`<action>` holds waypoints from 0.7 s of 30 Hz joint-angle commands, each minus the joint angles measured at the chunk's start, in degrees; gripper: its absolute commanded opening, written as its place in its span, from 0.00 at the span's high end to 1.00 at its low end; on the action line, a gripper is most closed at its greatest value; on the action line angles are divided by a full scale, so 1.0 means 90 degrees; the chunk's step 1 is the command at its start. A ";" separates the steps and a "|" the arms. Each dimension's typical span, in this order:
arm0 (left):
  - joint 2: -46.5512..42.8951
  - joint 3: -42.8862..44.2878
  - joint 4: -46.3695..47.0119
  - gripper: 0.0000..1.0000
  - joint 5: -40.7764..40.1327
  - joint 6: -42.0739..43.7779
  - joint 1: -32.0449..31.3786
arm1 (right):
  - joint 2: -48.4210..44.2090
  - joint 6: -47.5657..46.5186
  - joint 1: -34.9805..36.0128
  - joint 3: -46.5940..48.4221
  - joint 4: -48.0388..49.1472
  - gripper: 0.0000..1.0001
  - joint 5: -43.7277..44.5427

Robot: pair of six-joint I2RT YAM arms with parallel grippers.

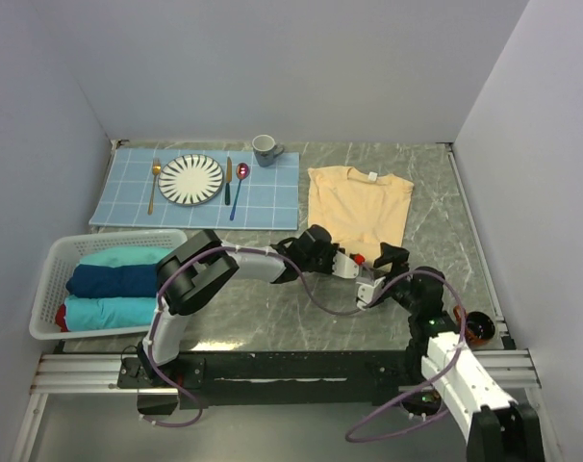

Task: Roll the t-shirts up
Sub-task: Roll the T-shirt to the center of the board.

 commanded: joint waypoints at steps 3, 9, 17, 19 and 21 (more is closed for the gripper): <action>-0.0023 0.0047 -0.1018 0.86 0.0658 -0.0480 -0.0063 | 0.1907 -0.0567 0.0069 -0.0594 0.2139 0.06 0.0581; 0.0026 0.0224 -0.1126 0.86 0.0716 -0.0627 -0.0014 | 0.2001 -0.0763 0.0079 -0.0107 0.1048 0.09 0.0269; -0.0042 0.0136 -0.1126 0.87 0.0853 -0.0598 0.0064 | 0.3052 -0.0930 0.0118 -0.0457 0.2224 0.12 0.0804; -0.0052 0.0106 -0.1087 0.87 0.0863 -0.0608 0.0064 | 0.3745 -0.0832 0.0137 -0.0379 0.2636 0.13 0.1137; -0.0052 0.0077 -0.1057 0.87 0.0902 -0.0598 0.0083 | 0.4330 -0.0714 0.0137 -0.0291 0.3106 0.16 0.1390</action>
